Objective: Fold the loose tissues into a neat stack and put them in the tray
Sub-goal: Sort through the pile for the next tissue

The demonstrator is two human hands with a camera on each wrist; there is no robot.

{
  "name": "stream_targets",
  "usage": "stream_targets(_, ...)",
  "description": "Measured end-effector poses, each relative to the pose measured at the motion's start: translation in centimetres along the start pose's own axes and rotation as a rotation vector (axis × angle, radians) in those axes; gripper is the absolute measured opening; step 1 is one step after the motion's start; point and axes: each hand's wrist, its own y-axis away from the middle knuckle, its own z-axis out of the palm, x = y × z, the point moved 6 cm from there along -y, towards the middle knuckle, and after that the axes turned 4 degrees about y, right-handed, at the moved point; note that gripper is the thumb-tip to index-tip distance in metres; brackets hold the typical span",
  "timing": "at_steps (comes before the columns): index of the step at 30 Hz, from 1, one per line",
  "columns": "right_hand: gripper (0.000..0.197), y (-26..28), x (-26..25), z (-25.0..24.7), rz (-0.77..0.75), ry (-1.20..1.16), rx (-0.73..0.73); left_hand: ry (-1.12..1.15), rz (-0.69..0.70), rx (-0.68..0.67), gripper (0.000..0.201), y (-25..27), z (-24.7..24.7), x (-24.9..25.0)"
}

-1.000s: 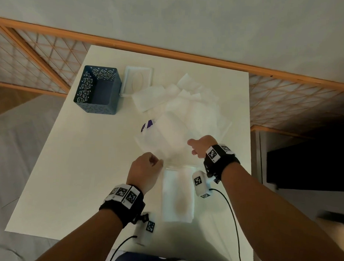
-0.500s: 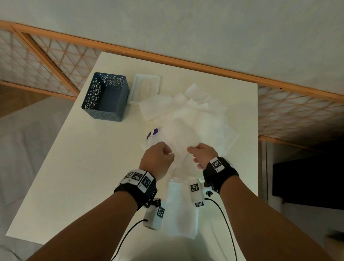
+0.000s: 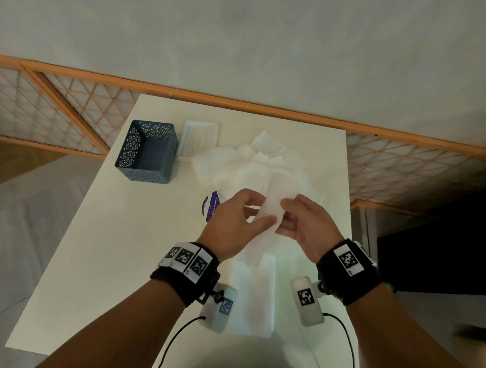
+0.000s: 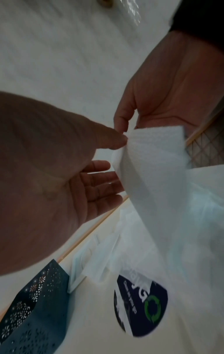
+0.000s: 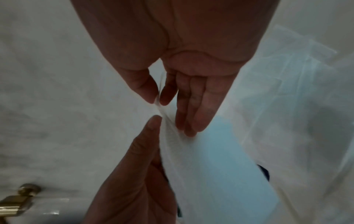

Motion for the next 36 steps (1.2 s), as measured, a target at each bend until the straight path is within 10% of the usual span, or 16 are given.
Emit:
stream_targets(14,0.012,5.4,-1.4,-0.2,-0.115,-0.035,-0.017,-0.005,0.065,-0.085,0.06,4.7,1.6,4.3)
stream_targets(24,0.016,6.2,-1.1,0.1,-0.172,0.237,0.107,-0.025,0.119,-0.017,0.008,5.7,1.4,4.2)
stream_targets(36,0.017,7.2,-2.5,-1.9,-0.248,0.667,0.345,0.12,0.073,0.187,0.013,5.6,-3.5,3.7)
